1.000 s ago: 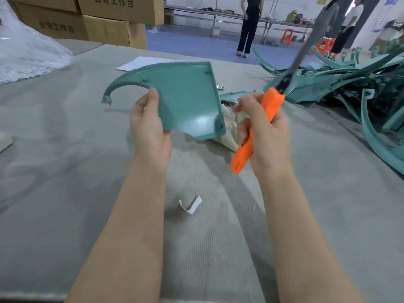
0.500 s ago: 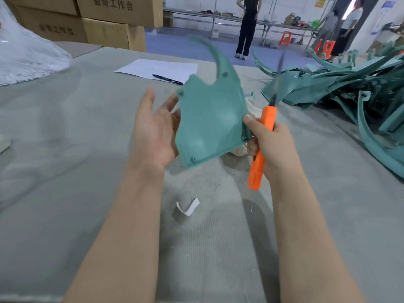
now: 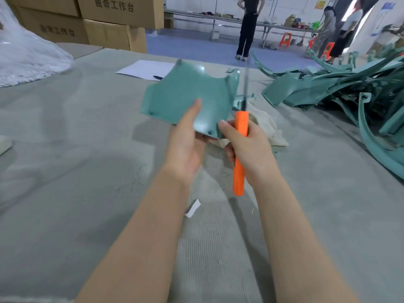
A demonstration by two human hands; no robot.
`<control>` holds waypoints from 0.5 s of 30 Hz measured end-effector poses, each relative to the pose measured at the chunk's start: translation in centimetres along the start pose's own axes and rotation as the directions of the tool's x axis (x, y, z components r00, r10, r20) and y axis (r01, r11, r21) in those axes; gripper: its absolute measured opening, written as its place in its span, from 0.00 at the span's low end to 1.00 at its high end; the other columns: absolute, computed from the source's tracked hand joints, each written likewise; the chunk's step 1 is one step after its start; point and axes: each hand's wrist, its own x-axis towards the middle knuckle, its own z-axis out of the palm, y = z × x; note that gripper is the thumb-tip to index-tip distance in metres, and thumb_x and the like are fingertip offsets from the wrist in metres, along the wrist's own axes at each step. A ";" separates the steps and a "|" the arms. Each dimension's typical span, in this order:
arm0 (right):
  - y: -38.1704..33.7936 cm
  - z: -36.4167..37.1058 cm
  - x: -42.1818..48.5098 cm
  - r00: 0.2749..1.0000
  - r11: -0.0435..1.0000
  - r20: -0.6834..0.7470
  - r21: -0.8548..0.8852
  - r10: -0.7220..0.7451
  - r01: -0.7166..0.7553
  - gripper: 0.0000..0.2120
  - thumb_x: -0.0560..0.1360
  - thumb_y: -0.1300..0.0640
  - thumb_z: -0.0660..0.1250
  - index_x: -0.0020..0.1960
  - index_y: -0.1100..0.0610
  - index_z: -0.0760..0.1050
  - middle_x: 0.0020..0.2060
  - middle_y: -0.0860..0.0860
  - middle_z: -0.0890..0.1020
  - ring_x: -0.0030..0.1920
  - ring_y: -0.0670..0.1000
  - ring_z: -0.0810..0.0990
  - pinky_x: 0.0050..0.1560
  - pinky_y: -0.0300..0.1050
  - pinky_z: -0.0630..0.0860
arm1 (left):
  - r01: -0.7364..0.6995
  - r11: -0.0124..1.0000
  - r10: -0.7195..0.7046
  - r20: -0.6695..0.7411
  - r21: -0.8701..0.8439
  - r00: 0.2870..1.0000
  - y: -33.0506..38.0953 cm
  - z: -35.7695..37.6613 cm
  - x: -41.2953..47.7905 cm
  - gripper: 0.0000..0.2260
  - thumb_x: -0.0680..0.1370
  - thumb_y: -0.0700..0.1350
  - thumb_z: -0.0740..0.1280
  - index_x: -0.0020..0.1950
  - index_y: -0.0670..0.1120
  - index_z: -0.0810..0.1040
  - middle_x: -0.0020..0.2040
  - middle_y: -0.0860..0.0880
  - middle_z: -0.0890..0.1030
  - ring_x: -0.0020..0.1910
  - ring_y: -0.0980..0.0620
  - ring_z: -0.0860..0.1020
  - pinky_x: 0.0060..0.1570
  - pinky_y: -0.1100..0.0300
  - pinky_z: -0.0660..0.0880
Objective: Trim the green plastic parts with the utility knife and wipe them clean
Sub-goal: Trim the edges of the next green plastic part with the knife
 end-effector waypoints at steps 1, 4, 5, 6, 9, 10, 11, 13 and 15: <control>-0.1 0.3 -0.2 0.999 0.998 0.016 -0.056 -0.030 0.031 0.12 0.77 0.52 0.67 0.40 0.58 0.73 0.30 0.58 0.77 0.23 0.45 0.68 0.25 0.37 0.66 | -0.016 0.998 0.014 -0.036 -0.064 0.999 0.4 -0.7 0.5 0.11 0.80 0.41 0.63 0.61 0.41 0.76 0.54 0.43 0.82 0.48 0.47 0.82 0.45 0.55 0.79; -0.3 0.2 -0.2 0.993 0.996 -0.111 -0.092 -0.031 0.020 0.20 0.78 0.39 0.59 0.42 0.55 0.74 0.34 0.50 0.79 0.31 0.45 0.73 0.37 0.41 0.71 | -0.020 0.983 0.010 -0.056 -0.181 0.998 2.1 -2.4 1.0 0.06 0.78 0.39 0.64 0.47 0.45 0.81 0.42 0.48 0.84 0.38 0.51 0.83 0.37 0.60 0.79; -0.3 -0.2 0.0 0.985 0.996 -0.173 -0.086 -0.013 -0.002 0.22 0.79 0.37 0.55 0.42 0.53 0.74 0.35 0.48 0.78 0.34 0.47 0.74 0.42 0.45 0.72 | -0.006 0.978 -0.004 -0.044 -0.207 0.999 2.4 -2.7 1.0 0.09 0.77 0.38 0.65 0.41 0.45 0.83 0.40 0.48 0.84 0.37 0.51 0.83 0.37 0.60 0.79; -0.3 -0.7 0.2 0.975 0.996 -0.221 -0.086 -0.004 -0.015 0.21 0.79 0.36 0.53 0.43 0.51 0.74 0.36 0.48 0.79 0.36 0.48 0.74 0.45 0.48 0.72 | 0.013 0.974 -0.020 -0.029 -0.225 0.999 2.5 -3.0 0.9 0.11 0.77 0.38 0.65 0.37 0.45 0.84 0.39 0.47 0.84 0.35 0.50 0.82 0.36 0.59 0.79; 0.2 -2.2 0.9 0.946 0.997 -0.324 -0.080 -0.026 0.000 0.18 0.81 0.41 0.53 0.44 0.51 0.73 0.36 0.50 0.79 0.35 0.49 0.75 0.44 0.50 0.72 | 0.069 0.979 -0.069 0.005 -0.193 0.998 2.6 -3.2 0.7 0.06 0.76 0.39 0.65 0.41 0.44 0.81 0.38 0.47 0.83 0.35 0.49 0.82 0.33 0.60 0.79; 0.4 -2.6 1.1 0.933 0.997 -0.359 -0.077 -0.034 0.007 0.18 0.81 0.42 0.54 0.44 0.51 0.73 0.34 0.50 0.78 0.34 0.49 0.75 0.43 0.50 0.71 | 0.086 0.983 -0.086 0.007 -0.165 0.996 2.6 -3.1 0.6 0.04 0.76 0.39 0.66 0.44 0.44 0.80 0.39 0.47 0.83 0.35 0.50 0.82 0.33 0.60 0.79; 0.6 -2.9 1.3 0.919 0.997 -0.394 -0.073 -0.039 0.011 0.18 0.81 0.42 0.54 0.43 0.52 0.73 0.33 0.50 0.78 0.34 0.50 0.74 0.42 0.50 0.71 | 0.098 0.985 -0.098 0.005 -0.139 0.995 2.5 -3.1 0.6 0.03 0.76 0.39 0.66 0.45 0.44 0.79 0.39 0.47 0.83 0.35 0.50 0.82 0.33 0.60 0.79; 0.8 -3.4 1.6 0.892 0.998 -0.450 -0.061 -0.038 0.012 0.17 0.81 0.41 0.54 0.43 0.51 0.72 0.34 0.51 0.77 0.33 0.51 0.75 0.41 0.51 0.73 | 0.111 0.988 -0.112 0.002 -0.107 0.994 2.5 -3.2 0.5 0.03 0.75 0.39 0.67 0.44 0.44 0.79 0.38 0.48 0.83 0.34 0.50 0.82 0.33 0.60 0.78; 1.1 -3.8 1.8 0.873 0.997 -0.486 -0.074 -0.041 0.006 0.15 0.81 0.41 0.55 0.42 0.48 0.70 0.37 0.52 0.78 0.34 0.51 0.76 0.41 0.52 0.76 | 0.118 0.989 -0.119 0.002 -0.089 0.993 2.6 -3.2 0.4 0.04 0.75 0.39 0.67 0.42 0.45 0.80 0.37 0.48 0.83 0.34 0.50 0.82 0.32 0.60 0.78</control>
